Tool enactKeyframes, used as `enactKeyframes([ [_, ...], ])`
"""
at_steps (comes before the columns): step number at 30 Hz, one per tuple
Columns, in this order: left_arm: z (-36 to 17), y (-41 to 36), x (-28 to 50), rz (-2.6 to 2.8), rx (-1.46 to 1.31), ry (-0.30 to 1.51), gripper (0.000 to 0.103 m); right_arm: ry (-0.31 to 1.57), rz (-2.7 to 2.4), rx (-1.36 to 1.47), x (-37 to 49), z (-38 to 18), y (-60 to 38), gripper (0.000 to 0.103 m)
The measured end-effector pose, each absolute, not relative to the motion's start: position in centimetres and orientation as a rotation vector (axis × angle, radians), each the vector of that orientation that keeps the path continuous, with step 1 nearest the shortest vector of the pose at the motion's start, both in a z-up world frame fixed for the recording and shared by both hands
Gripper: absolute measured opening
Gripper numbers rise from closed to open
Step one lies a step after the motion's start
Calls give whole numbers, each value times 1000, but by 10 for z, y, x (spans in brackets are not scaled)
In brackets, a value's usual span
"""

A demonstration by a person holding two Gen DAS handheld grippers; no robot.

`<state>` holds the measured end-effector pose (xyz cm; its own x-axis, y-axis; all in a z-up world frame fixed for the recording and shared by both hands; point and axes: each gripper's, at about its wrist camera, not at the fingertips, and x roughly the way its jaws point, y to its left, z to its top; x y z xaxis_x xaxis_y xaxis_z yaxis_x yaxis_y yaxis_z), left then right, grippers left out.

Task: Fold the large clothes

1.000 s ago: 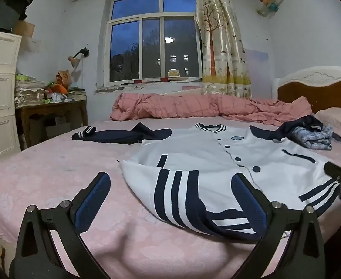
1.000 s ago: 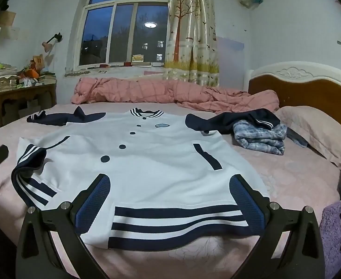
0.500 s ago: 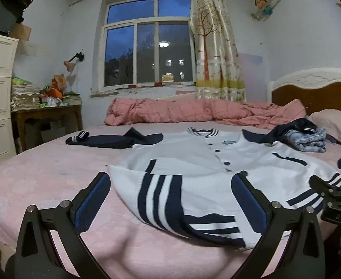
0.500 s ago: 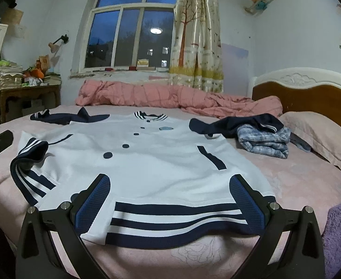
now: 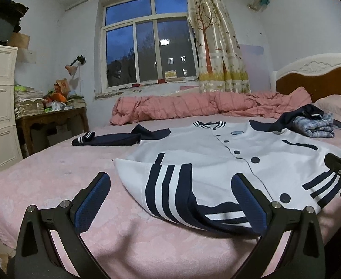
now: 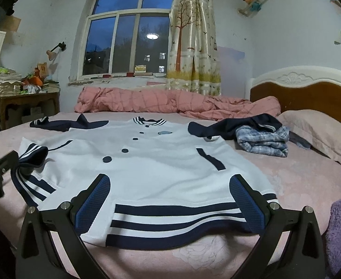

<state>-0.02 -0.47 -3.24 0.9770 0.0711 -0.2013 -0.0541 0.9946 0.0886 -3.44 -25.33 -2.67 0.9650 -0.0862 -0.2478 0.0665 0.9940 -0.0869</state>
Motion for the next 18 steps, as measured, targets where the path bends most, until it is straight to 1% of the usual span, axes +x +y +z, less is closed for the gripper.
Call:
enactKeyframes([
  [18, -31, -10, -5, 66, 92, 190, 103, 213, -106, -94, -39, -25, -255, 103],
])
